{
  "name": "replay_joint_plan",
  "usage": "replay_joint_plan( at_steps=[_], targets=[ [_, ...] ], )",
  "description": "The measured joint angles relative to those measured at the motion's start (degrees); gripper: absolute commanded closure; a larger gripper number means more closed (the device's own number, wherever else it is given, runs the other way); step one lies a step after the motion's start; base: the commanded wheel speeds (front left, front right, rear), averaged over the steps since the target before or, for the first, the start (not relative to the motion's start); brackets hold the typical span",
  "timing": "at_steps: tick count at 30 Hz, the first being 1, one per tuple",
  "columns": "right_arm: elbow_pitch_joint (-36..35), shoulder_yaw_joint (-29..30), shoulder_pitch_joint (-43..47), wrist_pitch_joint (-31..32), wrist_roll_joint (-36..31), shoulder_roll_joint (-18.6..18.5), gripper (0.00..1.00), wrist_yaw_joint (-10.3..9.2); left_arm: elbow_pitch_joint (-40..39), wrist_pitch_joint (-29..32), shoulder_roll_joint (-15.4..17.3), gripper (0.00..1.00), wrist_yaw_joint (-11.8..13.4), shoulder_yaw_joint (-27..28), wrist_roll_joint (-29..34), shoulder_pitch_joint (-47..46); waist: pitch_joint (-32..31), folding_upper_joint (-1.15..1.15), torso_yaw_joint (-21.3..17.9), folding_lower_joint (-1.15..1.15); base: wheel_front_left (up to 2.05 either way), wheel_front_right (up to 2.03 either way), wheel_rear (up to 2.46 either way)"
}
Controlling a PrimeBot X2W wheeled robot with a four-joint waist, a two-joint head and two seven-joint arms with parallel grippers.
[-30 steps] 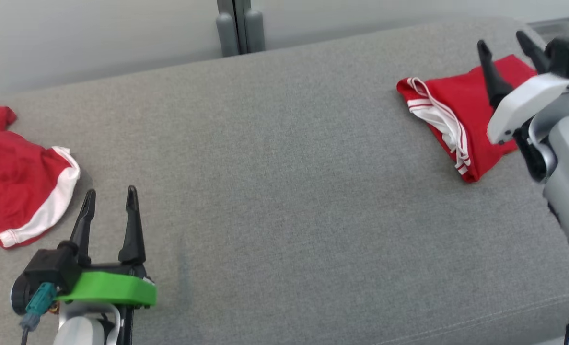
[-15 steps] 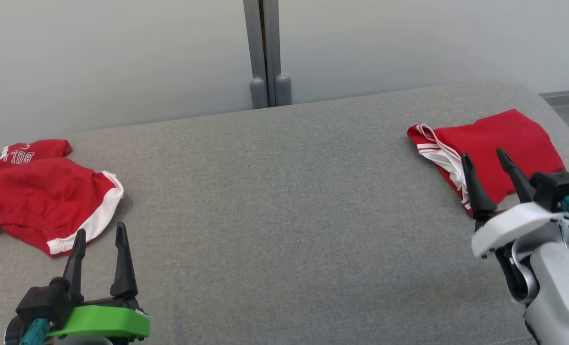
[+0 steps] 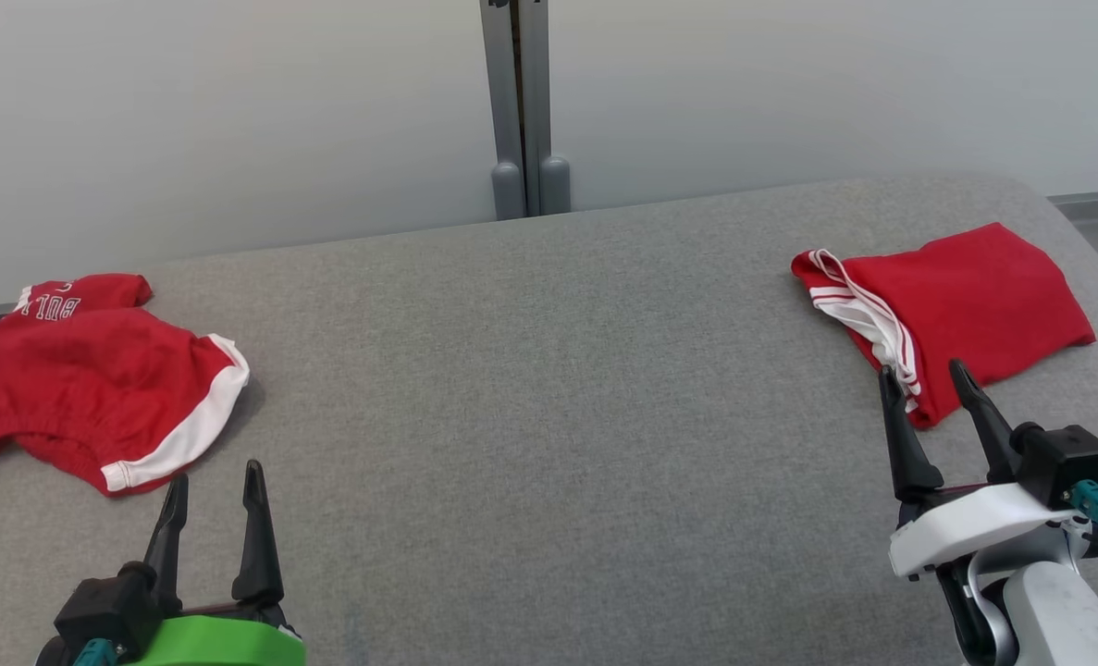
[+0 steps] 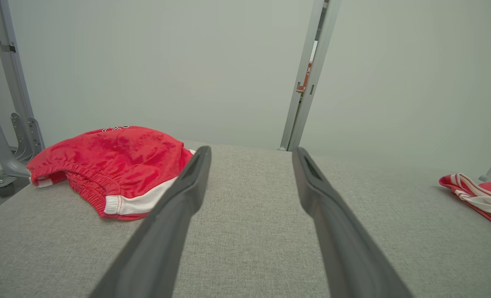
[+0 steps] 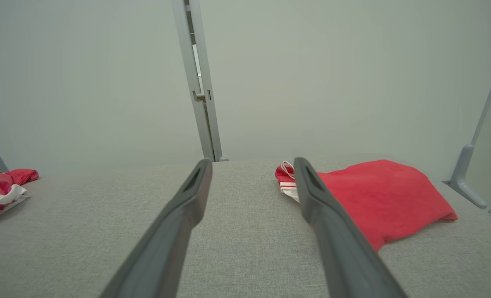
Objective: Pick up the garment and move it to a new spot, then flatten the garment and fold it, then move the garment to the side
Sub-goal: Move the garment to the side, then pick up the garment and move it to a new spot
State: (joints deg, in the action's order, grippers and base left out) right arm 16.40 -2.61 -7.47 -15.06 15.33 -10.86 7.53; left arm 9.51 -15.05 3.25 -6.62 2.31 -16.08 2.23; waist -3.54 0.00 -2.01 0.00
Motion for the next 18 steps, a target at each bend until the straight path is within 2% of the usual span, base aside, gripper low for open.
replay_joint_plan(
  at_steps=[11,18],
  targets=[
    [0.4,0.7,0.1,0.0,-1.6,0.1,0.00,0.00,0.4,0.0,-0.3,0.00,-0.4,-0.1,0.6,0.0,0.0,0.00,0.6,0.00,0.00,0.00,0.00],
    [1.0,-0.4,0.1,0.0,-2.0,1.3,0.00,0.00,0.4,0.0,-0.3,0.00,-0.4,1.0,1.7,-0.6,0.1,0.00,3.7,0.00,0.00,0.00,0.00]
  ],
)
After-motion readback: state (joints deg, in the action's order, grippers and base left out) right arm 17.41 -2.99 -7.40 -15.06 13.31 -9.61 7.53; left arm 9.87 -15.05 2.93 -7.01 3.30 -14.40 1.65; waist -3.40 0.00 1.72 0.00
